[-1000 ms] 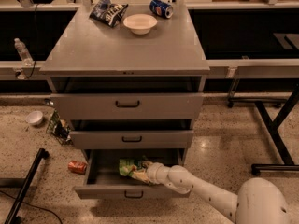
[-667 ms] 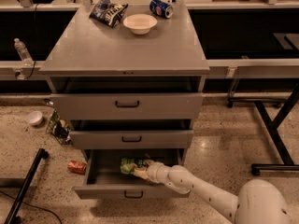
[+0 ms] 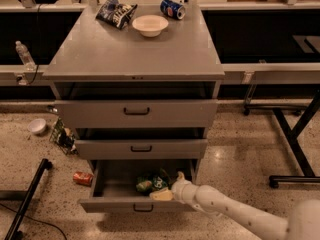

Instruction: Place green rice chip bag into bottom drawer

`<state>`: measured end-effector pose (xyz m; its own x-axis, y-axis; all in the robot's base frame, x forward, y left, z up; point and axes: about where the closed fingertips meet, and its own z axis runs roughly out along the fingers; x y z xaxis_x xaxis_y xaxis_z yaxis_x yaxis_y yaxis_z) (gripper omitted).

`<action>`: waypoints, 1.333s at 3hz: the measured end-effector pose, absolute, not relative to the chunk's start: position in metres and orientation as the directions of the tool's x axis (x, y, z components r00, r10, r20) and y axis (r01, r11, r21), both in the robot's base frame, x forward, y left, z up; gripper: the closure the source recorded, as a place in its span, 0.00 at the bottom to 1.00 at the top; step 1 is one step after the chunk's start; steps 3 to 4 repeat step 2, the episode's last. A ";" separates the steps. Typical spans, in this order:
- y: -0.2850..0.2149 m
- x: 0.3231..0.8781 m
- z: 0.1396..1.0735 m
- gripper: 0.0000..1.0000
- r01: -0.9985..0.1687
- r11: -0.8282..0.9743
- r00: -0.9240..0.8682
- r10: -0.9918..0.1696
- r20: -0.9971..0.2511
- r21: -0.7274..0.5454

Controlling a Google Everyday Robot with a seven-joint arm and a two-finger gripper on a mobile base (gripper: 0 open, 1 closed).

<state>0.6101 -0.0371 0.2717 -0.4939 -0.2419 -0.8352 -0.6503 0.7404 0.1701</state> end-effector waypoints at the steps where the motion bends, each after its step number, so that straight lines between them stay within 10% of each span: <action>1: -0.128 0.578 0.321 0.00 -0.517 0.843 -0.532 -0.183 -0.826 0.146; 4: -0.130 0.555 0.326 0.00 -0.526 0.838 -0.539 -0.194 -0.820 0.147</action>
Offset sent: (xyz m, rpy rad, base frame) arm -0.0265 -0.0830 0.0441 -0.0298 0.0014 -0.1536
